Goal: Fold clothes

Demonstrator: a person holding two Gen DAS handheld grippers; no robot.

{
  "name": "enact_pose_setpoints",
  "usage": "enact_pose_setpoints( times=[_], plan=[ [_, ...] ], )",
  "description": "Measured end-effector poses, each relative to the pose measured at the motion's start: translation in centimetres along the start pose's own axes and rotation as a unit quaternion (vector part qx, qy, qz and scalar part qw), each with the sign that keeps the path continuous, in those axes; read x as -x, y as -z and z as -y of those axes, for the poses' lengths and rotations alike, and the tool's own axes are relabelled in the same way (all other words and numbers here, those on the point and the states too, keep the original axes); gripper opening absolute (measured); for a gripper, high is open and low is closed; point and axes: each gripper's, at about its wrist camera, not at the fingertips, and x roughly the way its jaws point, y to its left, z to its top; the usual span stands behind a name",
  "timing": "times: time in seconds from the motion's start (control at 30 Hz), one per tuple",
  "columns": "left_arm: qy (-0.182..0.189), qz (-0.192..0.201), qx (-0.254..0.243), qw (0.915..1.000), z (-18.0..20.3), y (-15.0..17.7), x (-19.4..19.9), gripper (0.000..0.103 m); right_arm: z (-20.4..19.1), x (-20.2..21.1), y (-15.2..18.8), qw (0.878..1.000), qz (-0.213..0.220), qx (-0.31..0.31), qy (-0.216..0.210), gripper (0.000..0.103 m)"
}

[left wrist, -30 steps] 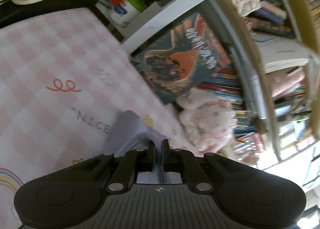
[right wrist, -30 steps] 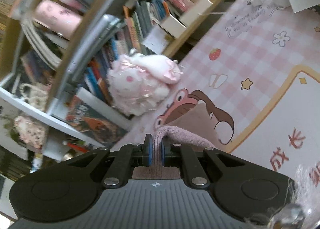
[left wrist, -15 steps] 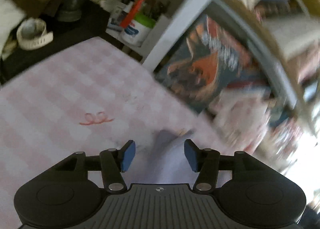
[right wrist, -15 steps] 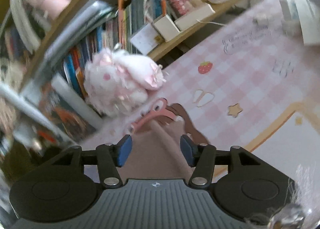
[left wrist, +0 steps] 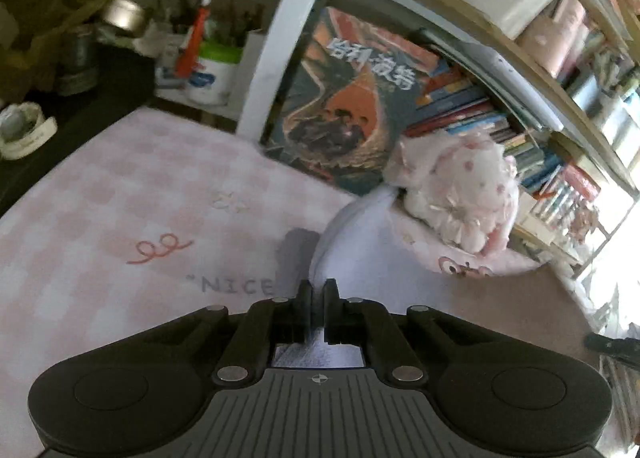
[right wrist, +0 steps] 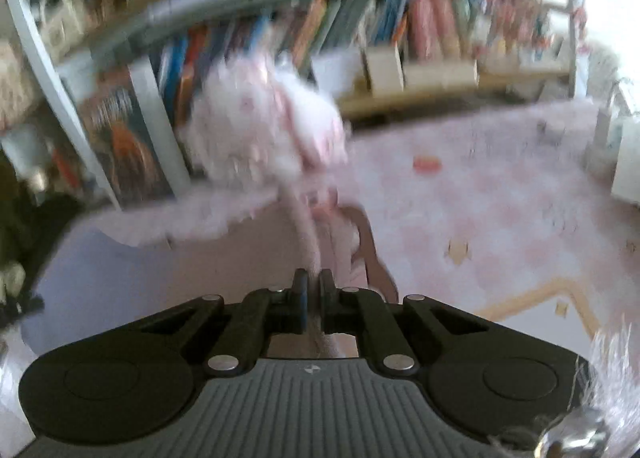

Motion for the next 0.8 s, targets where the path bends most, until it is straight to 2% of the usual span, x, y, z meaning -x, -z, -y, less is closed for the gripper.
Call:
enact_pose_setpoints(
  times=[0.03,0.1,0.13,0.2,0.23,0.27,0.3,0.33,0.37,0.43,0.57,0.6,0.63,0.7,0.8],
  plan=[
    [-0.008,-0.009,0.0,0.9999,-0.3,0.1,-0.2,0.004,0.0,0.1,-0.1,1.0,0.003,0.002,0.006,0.005],
    [-0.022,-0.054,-0.023,0.998,-0.4,1.0,-1.9,0.007,0.3,-1.2,0.5,0.999,-0.028,0.014,0.019,0.005],
    [-0.032,-0.065,-0.034,0.9968,-0.5,1.4,-2.4,0.012,0.5,-2.2,0.9,0.998,-0.046,0.02,0.024,0.005],
    [-0.032,-0.053,-0.048,0.9969,-0.3,1.5,-2.3,0.014,0.9,-3.6,1.5,0.996,-0.075,0.032,0.039,0.007],
    [-0.031,-0.044,-0.051,0.9973,-0.2,1.1,-2.0,0.017,1.0,-4.0,1.7,0.995,-0.081,0.036,0.046,0.015],
    [-0.031,-0.034,-0.054,0.9975,-0.1,0.8,-1.7,0.022,1.0,-3.9,1.5,0.995,-0.074,0.038,0.048,0.018],
    [-0.026,-0.025,-0.059,0.9976,0.0,0.3,-1.7,0.026,0.9,-3.8,1.2,0.996,-0.067,0.043,0.049,0.029],
    [-0.021,-0.016,-0.064,0.9976,0.2,-0.2,-1.7,0.035,0.6,-3.9,0.8,0.996,-0.059,0.055,0.047,0.036],
    [-0.016,-0.007,-0.069,0.9975,0.3,-0.7,-1.7,0.04,0.3,-3.9,0.3,0.995,-0.052,0.066,0.045,0.037],
    [-0.017,-0.016,-0.086,0.996,0.9,-1.8,-3.2,0.04,-0.1,-4.6,-0.5,0.994,-0.054,0.085,0.04,0.037],
    [-0.026,-0.038,-0.112,0.9926,2.1,-2.9,-6.5,0.04,-1.1,-7.3,-1.6,0.991,-0.072,0.109,0.032,0.036],
    [-0.029,-0.043,-0.119,0.9915,2.4,-3.2,-7.3,0.04,-1.3,-7.9,-1.8,0.991,-0.076,0.11,0.029,0.034],
    [-0.023,-0.041,-0.112,0.9926,2.4,-3.2,-7.7,0.037,-1.2,-8.2,-2.0,0.991,-0.077,0.103,0.025,0.026],
    [-0.016,-0.034,-0.087,0.9955,2.1,-3.4,-8.4,0.005,-1.1,-8.8,-2.4,0.993,-0.08,0.087,0.017,0.007],
    [-0.019,-0.032,-0.031,0.9988,1.0,-3.5,-9.2,0.005,0.5,-8.7,-2.8,0.998,-0.06,0.014,0.012,0.006]
  ],
)
